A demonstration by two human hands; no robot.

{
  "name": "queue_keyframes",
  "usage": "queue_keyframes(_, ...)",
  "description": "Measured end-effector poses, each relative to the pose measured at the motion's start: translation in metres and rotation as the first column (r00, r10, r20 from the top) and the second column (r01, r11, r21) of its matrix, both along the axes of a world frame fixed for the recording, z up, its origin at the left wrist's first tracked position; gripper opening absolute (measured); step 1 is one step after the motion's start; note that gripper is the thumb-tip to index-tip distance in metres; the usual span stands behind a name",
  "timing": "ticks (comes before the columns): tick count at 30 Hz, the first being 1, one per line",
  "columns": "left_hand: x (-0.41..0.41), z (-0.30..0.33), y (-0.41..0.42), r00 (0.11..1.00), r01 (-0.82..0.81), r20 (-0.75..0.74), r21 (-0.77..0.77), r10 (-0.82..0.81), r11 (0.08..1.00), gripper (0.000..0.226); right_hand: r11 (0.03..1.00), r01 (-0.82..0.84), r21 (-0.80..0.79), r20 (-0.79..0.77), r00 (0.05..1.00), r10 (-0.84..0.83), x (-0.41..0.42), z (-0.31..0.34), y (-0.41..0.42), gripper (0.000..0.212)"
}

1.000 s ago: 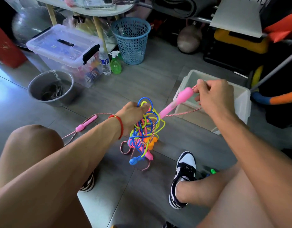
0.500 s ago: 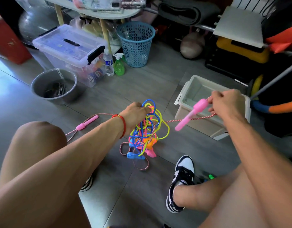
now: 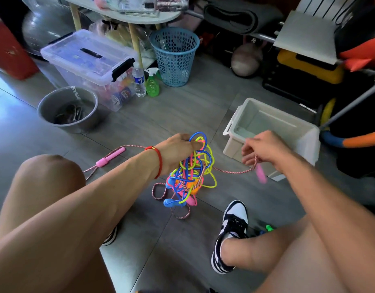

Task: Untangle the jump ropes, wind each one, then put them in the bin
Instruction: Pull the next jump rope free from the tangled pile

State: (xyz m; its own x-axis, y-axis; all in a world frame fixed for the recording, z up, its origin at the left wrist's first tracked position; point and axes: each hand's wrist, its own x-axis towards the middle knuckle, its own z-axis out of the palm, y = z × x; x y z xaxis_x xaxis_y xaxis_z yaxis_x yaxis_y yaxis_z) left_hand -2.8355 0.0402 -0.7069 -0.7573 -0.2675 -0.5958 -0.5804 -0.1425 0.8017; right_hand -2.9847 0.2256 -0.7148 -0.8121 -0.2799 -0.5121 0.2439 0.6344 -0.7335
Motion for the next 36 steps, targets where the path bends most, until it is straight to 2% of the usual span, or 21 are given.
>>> queue_keyframes(2, -0.001, 0.001, 0.002, 1.0, 0.015, -0.013, 0.048, -0.014, 0.999, 0.036, 0.976, -0.173, 0.136, 0.032, 0.985, 0.17, 0.009, -0.005, -0.007, 0.023)
queue_keyframes(3, -0.001, 0.002, 0.003, 1.0, 0.016, -0.023, 0.082, -0.014, 0.997, 0.042, 0.896, -0.324, 0.304, 0.007, 0.941, 0.338, 0.013, -0.004, -0.007, 0.029)
queue_keyframes(4, -0.001, 0.002, 0.004, 0.999, 0.021, -0.027, 0.112, -0.018, 0.993, 0.047, 0.729, -0.462, 0.506, 0.017, 0.85, 0.526, 0.017, 0.001, -0.006, 0.032)
queue_keyframes(5, -0.001, 0.002, 0.005, 0.999, 0.026, -0.032, 0.144, -0.022, 0.989, 0.05, 0.57, -0.54, 0.62, 0.033, 0.743, 0.668, 0.022, 0.001, -0.007, 0.044)
queue_keyframes(6, -0.002, 0.002, 0.007, 0.999, 0.035, -0.046, 0.175, -0.027, 0.984, 0.048, 0.507, -0.634, 0.584, 0.046, 0.649, 0.759, 0.028, 0.001, -0.008, 0.073)
queue_keyframes(7, -0.002, 0.003, 0.009, 0.998, 0.047, -0.061, 0.211, -0.035, 0.976, 0.042, 0.559, -0.732, 0.388, 0.039, 0.62, 0.784, 0.033, -0.002, -0.01, 0.099)
queue_keyframes(8, -0.003, 0.004, 0.012, 0.996, 0.063, -0.073, 0.259, -0.046, 0.964, 0.038, 0.662, -0.742, 0.107, 0.038, 0.668, 0.743, 0.041, -0.004, -0.014, 0.113)
queue_keyframes(9, -0.004, 0.005, 0.013, 0.994, 0.085, -0.087, 0.302, -0.062, 0.949, 0.037, 0.715, -0.69, -0.113, 0.015, 0.718, 0.696, 0.047, -0.01, -0.017, 0.114)
queue_keyframes(11, -0.005, 0.011, 0.014, 0.988, 0.132, -0.122, 0.355, -0.094, 0.925, 0.04, 0.779, -0.533, -0.33, -0.046, 0.834, 0.55, 0.05, -0.019, -0.021, 0.096)
queue_keyframes(13, -0.006, 0.015, 0.008, 0.983, 0.163, -0.146, 0.383, -0.115, 0.909, 0.042, 0.799, -0.422, -0.429, -0.059, 0.896, 0.441, 0.05, -0.018, -0.023, 0.076)
queue_keyframes(15, -0.005, 0.022, 0.001, 0.979, 0.175, -0.157, 0.308, -0.131, 0.935, 0.039, 0.819, -0.394, -0.418, -0.121, 0.917, 0.38, 0.042, -0.015, -0.021, 0.06)
queue_keyframes(18, -0.005, 0.022, -0.017, 0.964, 0.08, -0.252, -0.041, -0.088, 0.996, 0.02, 0.85, -0.361, -0.383, -0.178, 0.932, 0.315, 0.031, -0.006, -0.016, 0.048)
queue_keyframes(19, -0.004, 0.018, -0.023, 0.96, 0.022, -0.273, -0.141, -0.06, 0.99, 0.015, 0.849, -0.359, -0.388, -0.182, 0.933, 0.311, 0.029, -0.003, -0.014, 0.048)
queue_keyframes(20, -0.003, 0.011, -0.028, 0.964, -0.023, -0.261, -0.239, -0.042, 0.971, 0.019, 0.846, -0.357, -0.396, -0.183, 0.934, 0.308, 0.026, -0.002, -0.012, 0.048)
queue_keyframes(21, -0.002, 0.003, -0.031, 0.975, -0.03, -0.216, -0.334, -0.045, 0.942, 0.026, 0.84, -0.359, -0.408, -0.184, 0.933, 0.309, 0.023, -0.001, -0.009, 0.05)
queue_keyframes(23, 0.001, -0.013, -0.024, 0.981, 0.111, -0.099, -0.432, -0.169, 0.895, 0.022, 0.827, -0.344, -0.444, -0.168, 0.939, 0.301, 0.021, 0.005, -0.007, 0.053)
queue_keyframes(25, 0.006, -0.027, -0.007, 0.917, 0.328, -0.04, -0.491, -0.396, 0.807, 0.02, 0.813, -0.309, -0.494, -0.146, 0.951, 0.273, 0.02, 0.011, -0.005, 0.055)
queue_keyframes(27, 0.008, -0.037, 0.011, 0.846, 0.417, -0.039, -0.574, -0.532, 0.705, 0.023, 0.794, -0.273, -0.543, -0.129, 0.962, 0.242, 0.021, 0.016, -0.004, 0.056)
queue_keyframes(31, 0.009, -0.047, 0.023, 0.805, 0.319, -0.172, -0.682, -0.568, 0.658, 0.02, 0.789, -0.226, -0.571, -0.099, 0.973, 0.208, 0.021, 0.021, -0.003, 0.061)
queue_keyframes(33, 0.007, -0.043, 0.015, 0.789, 0.274, -0.164, -0.768, -0.591, 0.579, 0.018, 0.832, -0.19, -0.522, -0.106, 0.982, 0.158, 0.019, 0.02, 0.0, 0.057)
queue_keyframes(36, 0.005, -0.029, -0.008, 0.76, 0.266, -0.078, -0.868, -0.645, 0.418, 0.015, 0.921, -0.128, -0.369, -0.147, 0.986, 0.078, 0.014, 0.011, 0.001, 0.042)
